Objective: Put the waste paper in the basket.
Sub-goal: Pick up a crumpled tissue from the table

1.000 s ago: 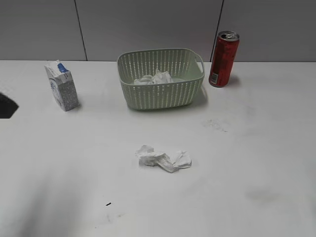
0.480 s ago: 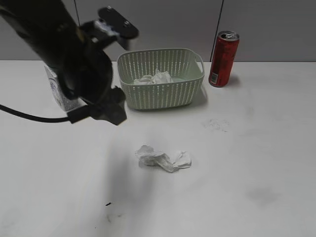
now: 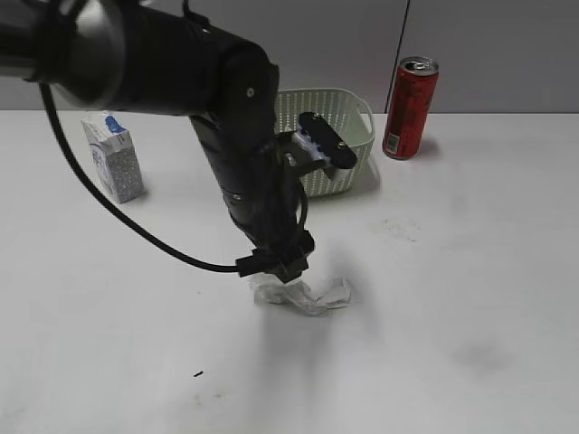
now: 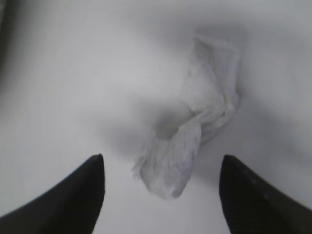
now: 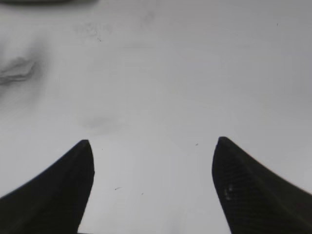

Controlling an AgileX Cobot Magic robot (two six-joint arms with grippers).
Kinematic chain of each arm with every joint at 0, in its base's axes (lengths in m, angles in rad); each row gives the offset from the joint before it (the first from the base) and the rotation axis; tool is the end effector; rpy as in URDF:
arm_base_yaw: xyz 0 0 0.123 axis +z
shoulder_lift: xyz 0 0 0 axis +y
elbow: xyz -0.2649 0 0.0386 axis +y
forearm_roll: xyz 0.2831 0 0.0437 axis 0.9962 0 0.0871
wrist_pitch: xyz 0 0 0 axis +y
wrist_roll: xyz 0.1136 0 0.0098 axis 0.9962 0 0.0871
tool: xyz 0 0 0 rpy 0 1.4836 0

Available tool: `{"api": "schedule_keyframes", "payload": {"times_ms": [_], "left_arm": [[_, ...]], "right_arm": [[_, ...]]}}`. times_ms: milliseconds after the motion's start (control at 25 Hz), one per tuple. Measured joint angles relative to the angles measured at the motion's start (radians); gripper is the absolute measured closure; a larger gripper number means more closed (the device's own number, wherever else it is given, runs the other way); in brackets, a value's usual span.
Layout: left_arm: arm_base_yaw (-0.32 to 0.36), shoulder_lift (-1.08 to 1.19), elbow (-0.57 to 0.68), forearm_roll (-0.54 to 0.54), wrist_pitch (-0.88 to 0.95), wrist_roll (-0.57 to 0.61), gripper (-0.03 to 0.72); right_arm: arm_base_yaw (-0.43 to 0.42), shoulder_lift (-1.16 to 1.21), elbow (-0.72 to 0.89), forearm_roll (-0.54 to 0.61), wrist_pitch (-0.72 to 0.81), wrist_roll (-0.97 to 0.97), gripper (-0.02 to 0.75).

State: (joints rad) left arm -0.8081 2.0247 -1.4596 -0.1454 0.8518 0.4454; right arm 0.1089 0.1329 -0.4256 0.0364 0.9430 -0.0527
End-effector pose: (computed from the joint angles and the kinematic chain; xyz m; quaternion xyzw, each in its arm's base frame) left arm 0.2956 -0.3273 0.1195 0.5476 0.8259 -0.0807 0.1071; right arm 0.0964 0.0139 0.2590 -0.0684 0.8729 0.0316 0.4820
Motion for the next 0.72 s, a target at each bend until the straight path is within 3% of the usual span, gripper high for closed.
{"api": "schedule_keyframes", "payload": {"times_ms": [200, 600, 720], "left_arm": [[-0.029, 0.103, -0.069, -0.005, -0.025, 0.000, 0.151], [-0.042, 0.196, -0.084, -0.016, -0.024, 0.001, 0.155], [-0.042, 0.197, -0.085, -0.020, -0.026, 0.001, 0.233]], "right_arm": [[0.000, -0.095, 0.000, 0.000, 0.000, 0.002, 0.165], [0.000, -0.103, 0.000, -0.001, 0.000, 0.006, 0.165], [0.000, -0.103, 0.000, -0.001, 0.000, 0.007, 0.165]]}}
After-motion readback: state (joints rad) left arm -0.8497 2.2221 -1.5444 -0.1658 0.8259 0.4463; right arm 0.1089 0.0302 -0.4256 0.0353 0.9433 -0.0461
